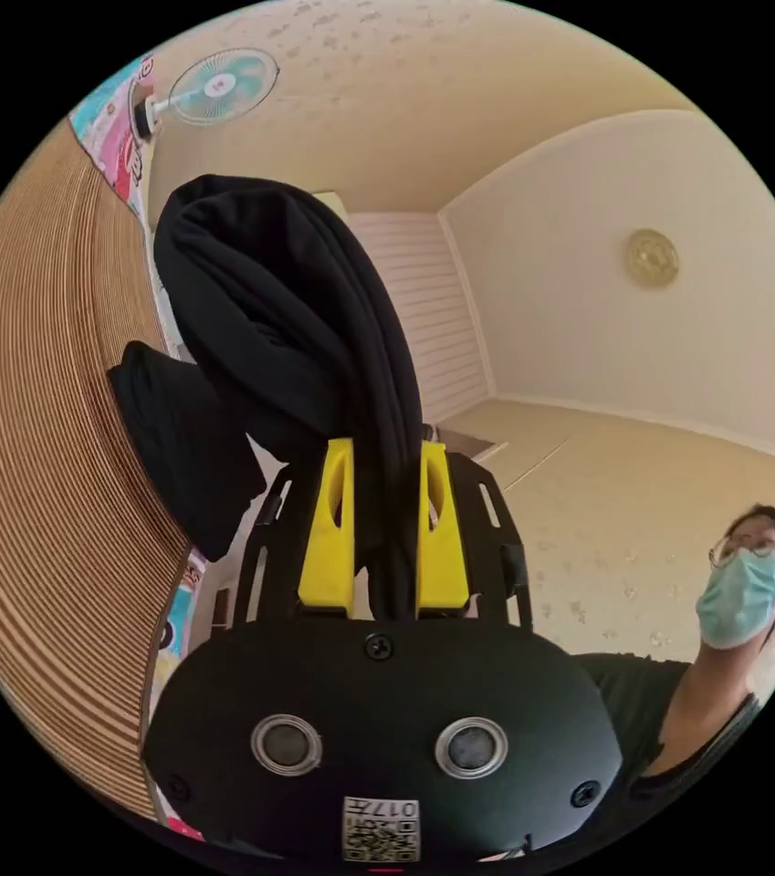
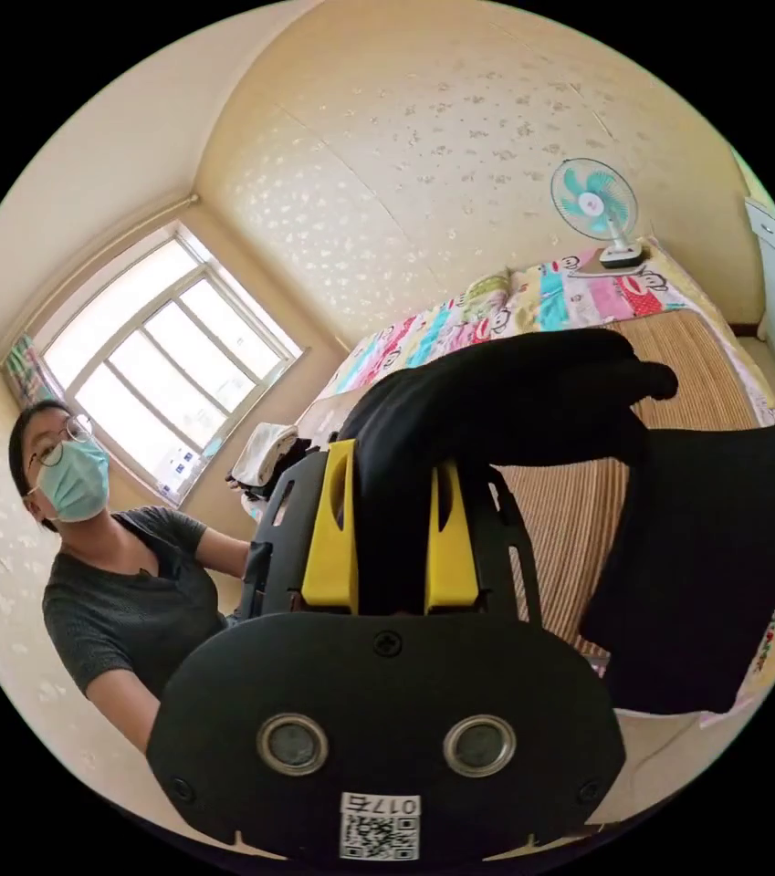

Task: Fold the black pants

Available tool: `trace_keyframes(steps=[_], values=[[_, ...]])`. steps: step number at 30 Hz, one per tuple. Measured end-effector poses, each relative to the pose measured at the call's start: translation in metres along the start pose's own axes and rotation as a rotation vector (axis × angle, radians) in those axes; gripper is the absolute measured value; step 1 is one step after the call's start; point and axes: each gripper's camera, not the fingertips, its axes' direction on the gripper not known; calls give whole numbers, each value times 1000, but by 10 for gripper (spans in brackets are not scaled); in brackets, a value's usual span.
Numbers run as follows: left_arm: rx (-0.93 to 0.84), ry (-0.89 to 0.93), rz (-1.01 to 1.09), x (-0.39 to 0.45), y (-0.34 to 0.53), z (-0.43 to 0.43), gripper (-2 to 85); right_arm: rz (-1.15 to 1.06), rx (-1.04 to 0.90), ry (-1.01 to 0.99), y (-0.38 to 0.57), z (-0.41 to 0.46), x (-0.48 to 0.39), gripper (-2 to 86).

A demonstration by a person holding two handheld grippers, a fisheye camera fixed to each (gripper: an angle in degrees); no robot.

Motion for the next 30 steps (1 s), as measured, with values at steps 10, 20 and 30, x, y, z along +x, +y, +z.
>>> trace_keyframes(steps=[10,20,30], values=[[-383,-530,-13,-93,119,69,102,788,-129,1029,47,-10,100,32],[300,-1482,-65,78,239,-275,305,230,18,806,112,345,-87,187],[305,-1852,-223,51,207,-330,375,382,-89,720,64,524,-75,263]])
